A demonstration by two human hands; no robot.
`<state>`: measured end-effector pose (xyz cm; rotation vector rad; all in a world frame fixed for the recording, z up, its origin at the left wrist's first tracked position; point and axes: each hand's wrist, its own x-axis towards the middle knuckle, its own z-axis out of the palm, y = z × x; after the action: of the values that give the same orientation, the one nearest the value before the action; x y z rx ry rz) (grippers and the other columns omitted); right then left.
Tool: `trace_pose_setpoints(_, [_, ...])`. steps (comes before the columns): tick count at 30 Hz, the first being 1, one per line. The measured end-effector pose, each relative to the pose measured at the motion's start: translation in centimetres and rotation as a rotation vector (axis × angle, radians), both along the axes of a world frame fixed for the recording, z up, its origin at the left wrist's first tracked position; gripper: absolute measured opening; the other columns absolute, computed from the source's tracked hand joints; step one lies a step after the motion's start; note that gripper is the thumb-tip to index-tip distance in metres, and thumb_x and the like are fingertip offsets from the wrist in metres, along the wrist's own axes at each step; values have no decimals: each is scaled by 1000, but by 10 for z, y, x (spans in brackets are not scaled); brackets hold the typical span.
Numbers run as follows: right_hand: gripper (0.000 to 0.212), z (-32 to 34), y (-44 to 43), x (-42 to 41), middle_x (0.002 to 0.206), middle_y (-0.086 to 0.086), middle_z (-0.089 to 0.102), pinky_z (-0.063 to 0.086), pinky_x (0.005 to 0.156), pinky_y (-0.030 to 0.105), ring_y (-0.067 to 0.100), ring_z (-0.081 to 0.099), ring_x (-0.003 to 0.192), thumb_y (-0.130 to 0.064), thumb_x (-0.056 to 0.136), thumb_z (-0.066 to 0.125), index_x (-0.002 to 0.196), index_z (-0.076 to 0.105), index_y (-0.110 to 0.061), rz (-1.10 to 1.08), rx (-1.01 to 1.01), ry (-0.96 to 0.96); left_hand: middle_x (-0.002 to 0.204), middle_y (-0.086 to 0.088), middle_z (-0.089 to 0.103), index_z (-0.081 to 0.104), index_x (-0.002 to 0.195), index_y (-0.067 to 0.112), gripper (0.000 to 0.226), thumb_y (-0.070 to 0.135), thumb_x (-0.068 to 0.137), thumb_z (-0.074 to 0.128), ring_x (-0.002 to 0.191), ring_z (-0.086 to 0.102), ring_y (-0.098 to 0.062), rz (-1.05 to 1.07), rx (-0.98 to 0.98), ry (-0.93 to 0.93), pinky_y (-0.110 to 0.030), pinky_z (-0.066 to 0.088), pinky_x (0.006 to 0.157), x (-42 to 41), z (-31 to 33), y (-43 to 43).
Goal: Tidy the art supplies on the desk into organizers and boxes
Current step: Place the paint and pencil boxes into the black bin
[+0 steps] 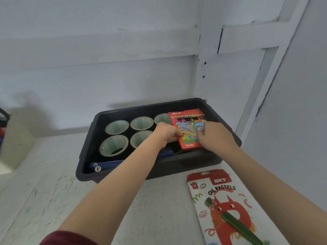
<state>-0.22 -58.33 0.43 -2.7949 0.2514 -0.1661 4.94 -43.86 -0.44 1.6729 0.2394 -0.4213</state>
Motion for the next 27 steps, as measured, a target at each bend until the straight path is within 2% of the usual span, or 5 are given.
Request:
trace_pose_setpoints(4, [42,-3,2,3,116,6,60,50,81,29,18,60,97,-39,94,50,127,48,-13,32,-19,148,115,-15,63,51,117,0,43,-2,79,70,104,64,-29,-52,151,-54,-42,55,86,-3,-3,-2])
trace_pose_setpoints(12, [46,-1,2,10,116,7,60,49,79,28,20,61,97,-40,91,56,126,49,-11,21,-29,128,119,-15,59,39,136,11,68,1,78,72,98,65,-29,-92,193,-166,-35,58,74,-4,-3,5])
trace_pose_setpoints(18, [40,3,0,9,118,10,60,48,81,30,23,60,101,-34,96,46,126,51,-8,16,11,119,113,-6,64,58,117,11,38,18,81,67,104,59,-23,-158,669,-491,-33,48,86,-19,2,-1])
trace_pose_setpoints(24, [27,7,-6,-22,104,5,57,41,67,20,11,51,85,-30,96,46,115,56,-12,96,48,-208,113,-4,59,52,123,12,41,15,83,63,101,55,-14,-172,678,-874,-24,44,77,-70,16,-6])
trace_pose_setpoints(27, [14,10,-7,-50,87,0,55,42,59,22,12,52,74,-27,95,47,91,52,-15,220,6,-304,83,6,56,54,94,18,10,19,86,60,75,50,-8,-276,691,-969,-17,34,62,-111,14,-8])
